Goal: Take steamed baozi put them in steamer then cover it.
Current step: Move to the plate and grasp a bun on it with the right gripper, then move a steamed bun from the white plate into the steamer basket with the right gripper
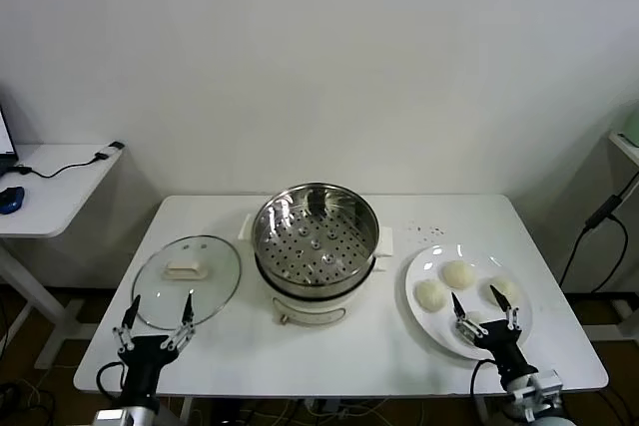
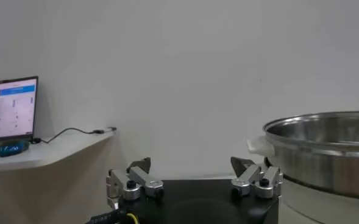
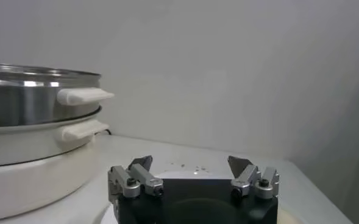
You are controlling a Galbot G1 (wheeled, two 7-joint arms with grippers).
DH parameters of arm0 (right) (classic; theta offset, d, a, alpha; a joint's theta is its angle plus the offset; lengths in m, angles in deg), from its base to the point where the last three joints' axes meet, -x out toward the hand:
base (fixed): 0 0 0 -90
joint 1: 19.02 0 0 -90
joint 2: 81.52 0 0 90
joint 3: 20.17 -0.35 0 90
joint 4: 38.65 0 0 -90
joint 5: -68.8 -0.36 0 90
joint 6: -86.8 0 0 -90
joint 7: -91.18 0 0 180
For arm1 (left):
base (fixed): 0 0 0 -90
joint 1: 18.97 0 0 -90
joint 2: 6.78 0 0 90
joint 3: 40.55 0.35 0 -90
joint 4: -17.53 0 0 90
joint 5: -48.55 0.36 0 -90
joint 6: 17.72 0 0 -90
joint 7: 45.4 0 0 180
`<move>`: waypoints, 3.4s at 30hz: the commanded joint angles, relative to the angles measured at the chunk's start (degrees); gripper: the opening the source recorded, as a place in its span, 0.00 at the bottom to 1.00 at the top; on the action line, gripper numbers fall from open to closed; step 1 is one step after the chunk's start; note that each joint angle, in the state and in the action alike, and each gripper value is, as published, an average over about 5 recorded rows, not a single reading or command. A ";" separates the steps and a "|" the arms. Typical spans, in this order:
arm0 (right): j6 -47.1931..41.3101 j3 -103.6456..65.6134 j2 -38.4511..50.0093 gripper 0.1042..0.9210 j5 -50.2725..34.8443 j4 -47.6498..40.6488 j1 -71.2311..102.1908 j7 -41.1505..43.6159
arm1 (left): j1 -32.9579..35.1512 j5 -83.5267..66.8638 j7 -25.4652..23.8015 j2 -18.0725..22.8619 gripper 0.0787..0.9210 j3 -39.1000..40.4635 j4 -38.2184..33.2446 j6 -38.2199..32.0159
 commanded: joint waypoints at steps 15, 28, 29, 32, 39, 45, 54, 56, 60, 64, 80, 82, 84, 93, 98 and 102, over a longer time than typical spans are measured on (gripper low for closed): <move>-13.48 15.75 38.51 0.88 23.92 -16.62 -32.06 46.37 | 0.63 -0.52 0.22 -1.02 0.88 0.90 0.06 0.29; -10.80 68.54 32.47 0.88 27.54 -38.49 -85.68 58.47 | 0.17 -1.09 0.50 -1.14 0.88 0.41 0.94 0.93; -10.92 71.79 31.13 0.88 26.96 -40.14 -88.21 58.80 | 0.14 -1.14 0.56 -1.10 0.88 0.35 0.97 1.04; -11.22 79.12 28.05 0.88 24.88 -43.84 -92.56 59.36 | -0.04 -1.26 0.69 -0.98 0.88 0.24 1.11 1.35; -10.86 83.41 21.54 0.88 25.08 -50.02 -93.49 59.47 | -0.88 -1.24 0.83 -0.96 0.88 0.14 1.80 1.97; -10.44 82.52 17.50 0.88 26.30 -53.60 -91.93 59.26 | -1.51 -1.07 0.91 -1.04 0.88 0.16 2.06 2.54; -10.41 82.23 14.31 0.88 26.23 -56.44 -90.84 59.19 | -1.70 -0.88 0.92 -1.03 0.88 0.14 2.28 2.70; -10.30 82.28 13.96 0.88 26.26 -56.92 -90.64 59.24 | -1.70 -0.88 0.93 -1.02 0.88 0.09 2.34 2.71; -10.02 82.61 13.48 0.88 26.39 -57.44 -90.28 59.37 | -1.71 -0.86 0.97 -0.99 0.88 -0.02 2.56 2.72; -9.89 82.85 13.37 0.88 26.44 -57.58 -89.83 59.52 | -1.71 -0.85 1.03 -0.95 0.88 -0.09 2.59 2.87; -8.76 81.37 13.58 0.72 26.32 -57.32 -89.13 60.05 | -1.50 -0.51 1.25 -0.84 0.88 -0.01 2.39 3.18; -8.26 81.35 13.82 0.72 25.61 -56.94 -89.65 60.27 | -1.38 -0.51 1.19 -0.77 0.88 -0.02 2.28 3.22; -7.11 82.10 14.16 0.71 24.16 -56.35 -91.51 60.89 | -1.18 -0.51 1.11 -0.72 0.88 0.02 2.12 3.27; 3.17 96.70 11.96 0.71 14.81 -53.24 -113.17 67.08 | -0.36 -0.64 0.96 -0.83 0.88 0.10 1.52 3.28; 11.57 102.95 4.97 0.71 12.70 -54.24 -124.38 68.57 | 0.29 -0.65 0.73 -0.49 0.88 0.26 1.14 3.26; 19.44 104.00 -2.72 0.71 14.76 -54.64 -128.93 68.13 | 0.61 -0.65 0.72 -0.50 0.88 0.30 0.87 3.28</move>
